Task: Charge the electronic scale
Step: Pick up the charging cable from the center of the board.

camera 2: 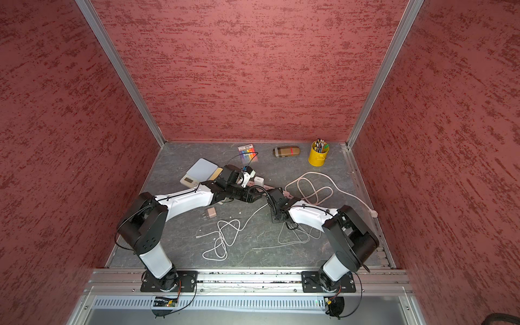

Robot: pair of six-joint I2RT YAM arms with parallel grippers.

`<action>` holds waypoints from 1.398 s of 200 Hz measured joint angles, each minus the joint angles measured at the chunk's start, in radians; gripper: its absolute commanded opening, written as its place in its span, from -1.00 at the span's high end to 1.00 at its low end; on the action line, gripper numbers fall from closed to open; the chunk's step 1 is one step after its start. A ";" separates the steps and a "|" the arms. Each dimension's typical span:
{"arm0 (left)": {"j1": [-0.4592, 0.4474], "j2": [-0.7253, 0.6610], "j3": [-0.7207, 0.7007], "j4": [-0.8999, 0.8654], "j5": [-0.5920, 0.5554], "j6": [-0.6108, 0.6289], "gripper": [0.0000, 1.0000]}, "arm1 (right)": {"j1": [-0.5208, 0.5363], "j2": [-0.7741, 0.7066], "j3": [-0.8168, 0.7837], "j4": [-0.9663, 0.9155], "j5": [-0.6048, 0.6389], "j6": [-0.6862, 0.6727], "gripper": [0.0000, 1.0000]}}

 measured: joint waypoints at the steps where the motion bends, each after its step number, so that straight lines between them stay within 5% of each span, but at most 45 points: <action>1: 0.001 0.000 0.000 0.000 0.000 0.000 -0.27 | 0.001 0.000 0.001 0.001 0.001 0.003 0.67; 28: 0.018 -0.003 -0.011 0.005 0.003 -0.003 -0.27 | 0.020 0.015 0.028 -0.027 0.031 0.017 0.99; 93: 0.128 -0.130 -0.126 0.057 0.053 0.002 -0.29 | 0.023 -0.102 0.042 -0.002 0.008 -0.034 1.00; 161: 0.150 -0.327 -0.254 0.248 0.204 0.163 -0.41 | 0.023 -0.330 0.040 0.276 -0.301 -0.241 1.00; 214: 0.199 -0.341 -0.216 0.262 0.320 0.309 -0.26 | 0.008 -0.288 0.087 0.286 -0.540 -0.417 1.00; 279: 0.331 -0.341 -0.203 0.239 0.530 0.351 -0.30 | -0.053 -0.267 0.087 0.291 -0.667 -0.467 1.00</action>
